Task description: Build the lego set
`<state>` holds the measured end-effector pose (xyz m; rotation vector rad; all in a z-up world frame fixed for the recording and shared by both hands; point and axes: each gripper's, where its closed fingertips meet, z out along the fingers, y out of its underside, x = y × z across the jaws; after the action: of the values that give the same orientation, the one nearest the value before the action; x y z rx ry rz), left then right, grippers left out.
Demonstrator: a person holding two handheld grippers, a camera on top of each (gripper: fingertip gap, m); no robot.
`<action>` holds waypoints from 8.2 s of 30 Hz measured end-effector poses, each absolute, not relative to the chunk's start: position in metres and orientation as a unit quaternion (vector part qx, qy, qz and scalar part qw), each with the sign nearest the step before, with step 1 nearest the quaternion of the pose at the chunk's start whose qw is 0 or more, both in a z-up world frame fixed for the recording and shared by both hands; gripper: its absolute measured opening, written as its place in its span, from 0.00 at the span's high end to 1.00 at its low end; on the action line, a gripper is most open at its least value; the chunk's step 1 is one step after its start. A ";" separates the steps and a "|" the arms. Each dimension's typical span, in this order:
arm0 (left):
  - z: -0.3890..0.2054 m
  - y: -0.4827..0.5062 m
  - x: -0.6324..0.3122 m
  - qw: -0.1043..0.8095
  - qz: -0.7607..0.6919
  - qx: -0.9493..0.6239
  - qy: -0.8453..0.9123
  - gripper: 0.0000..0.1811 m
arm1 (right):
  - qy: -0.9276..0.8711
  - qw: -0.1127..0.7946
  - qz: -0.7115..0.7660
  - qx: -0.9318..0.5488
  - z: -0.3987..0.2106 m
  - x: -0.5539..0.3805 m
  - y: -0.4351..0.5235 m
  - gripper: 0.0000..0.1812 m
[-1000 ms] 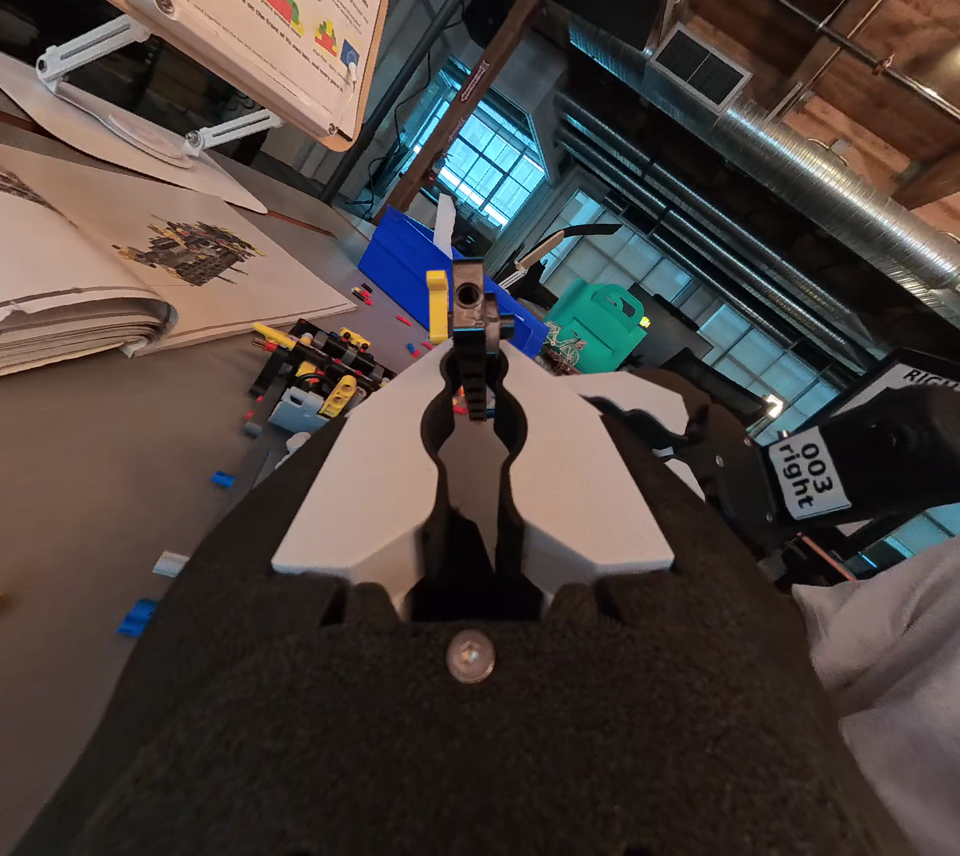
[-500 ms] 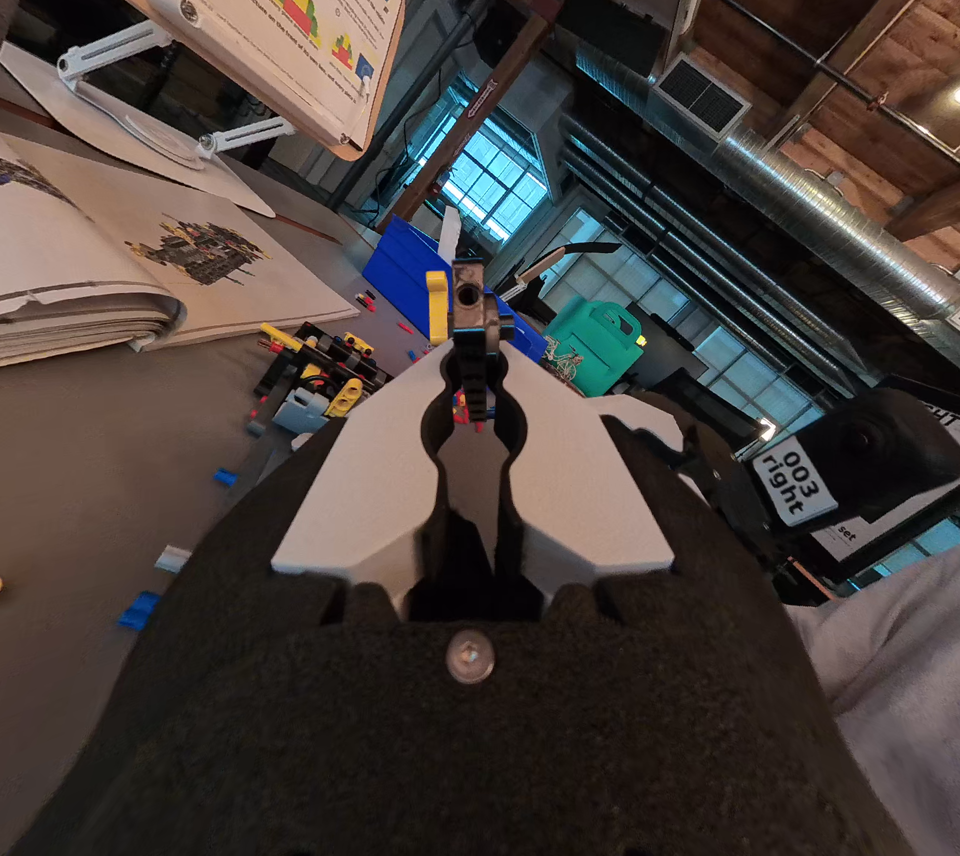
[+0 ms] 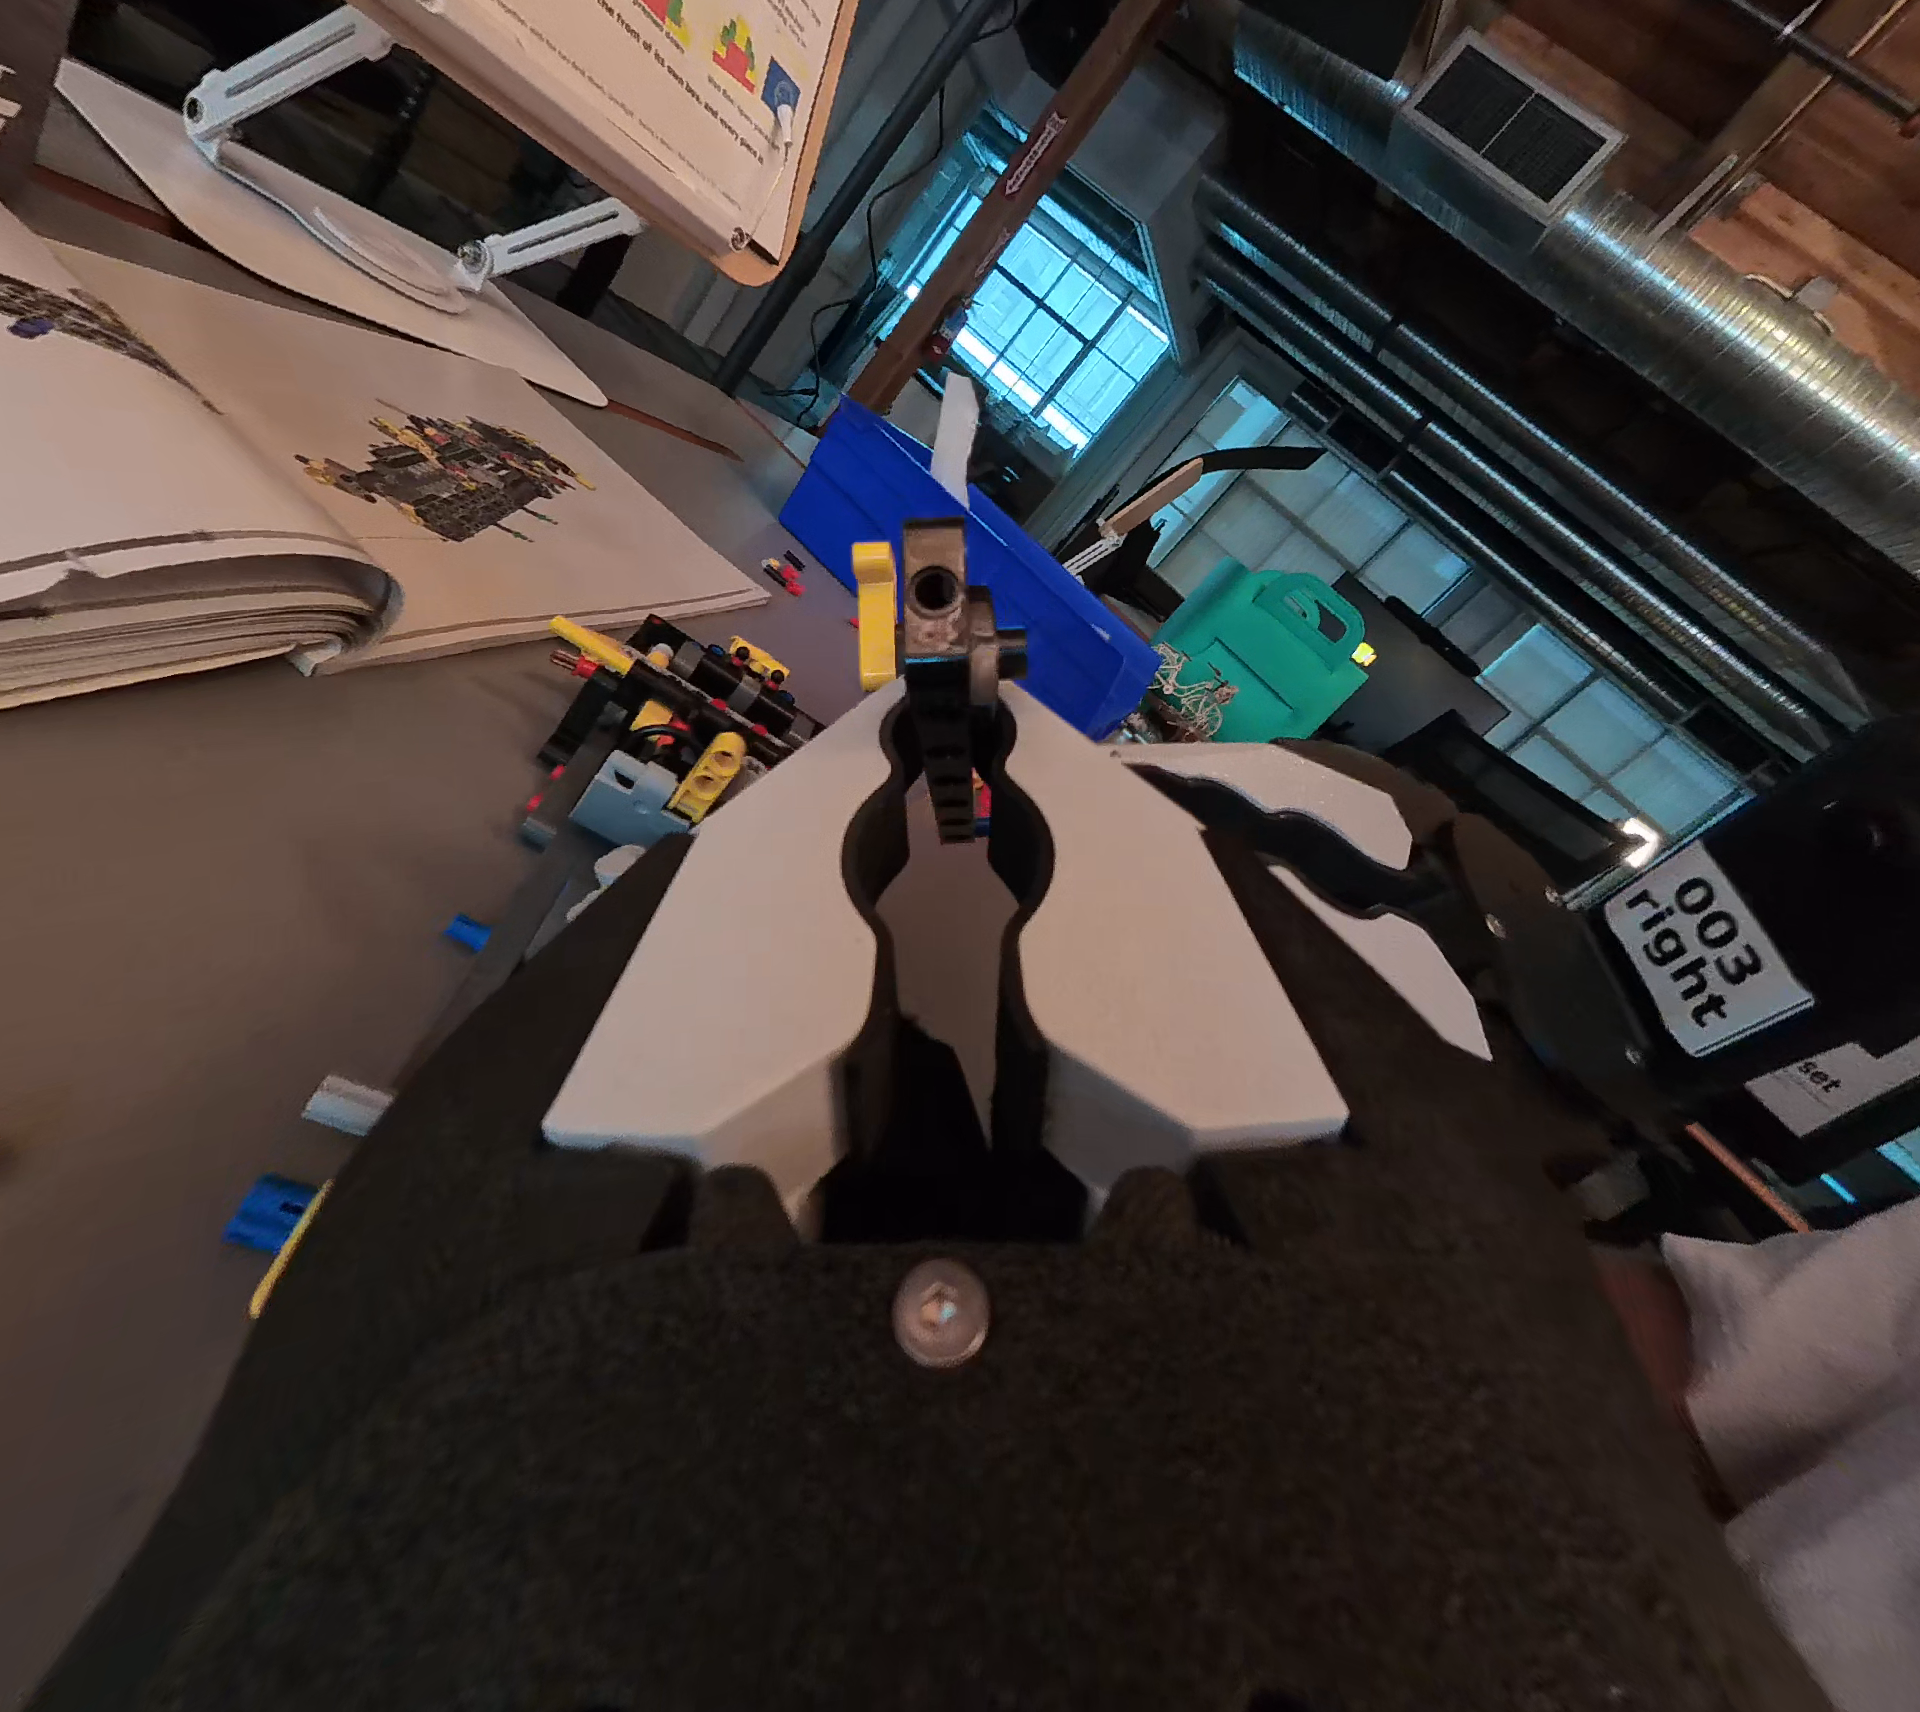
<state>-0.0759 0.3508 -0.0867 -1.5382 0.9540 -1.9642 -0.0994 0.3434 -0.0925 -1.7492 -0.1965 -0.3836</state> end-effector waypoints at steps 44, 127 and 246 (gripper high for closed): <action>-0.118 0.347 -0.063 0.196 -0.645 -0.645 0.360 0.95 | -0.037 0.570 -0.128 -0.811 -0.120 -0.087 0.345 0.98; -0.084 0.346 -0.073 0.338 -0.604 -0.592 0.413 0.95 | 0.035 0.654 -0.044 -0.754 -0.091 -0.095 0.343 0.98; -0.167 0.254 -0.066 0.178 -0.446 -0.452 0.751 0.95 | -0.011 0.628 0.131 -0.767 -0.103 -0.048 0.251 0.98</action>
<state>-0.0664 0.2544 -0.1665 -1.2797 2.1244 -1.2624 -0.0484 0.2513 -0.1026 -1.7589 -0.0247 0.3002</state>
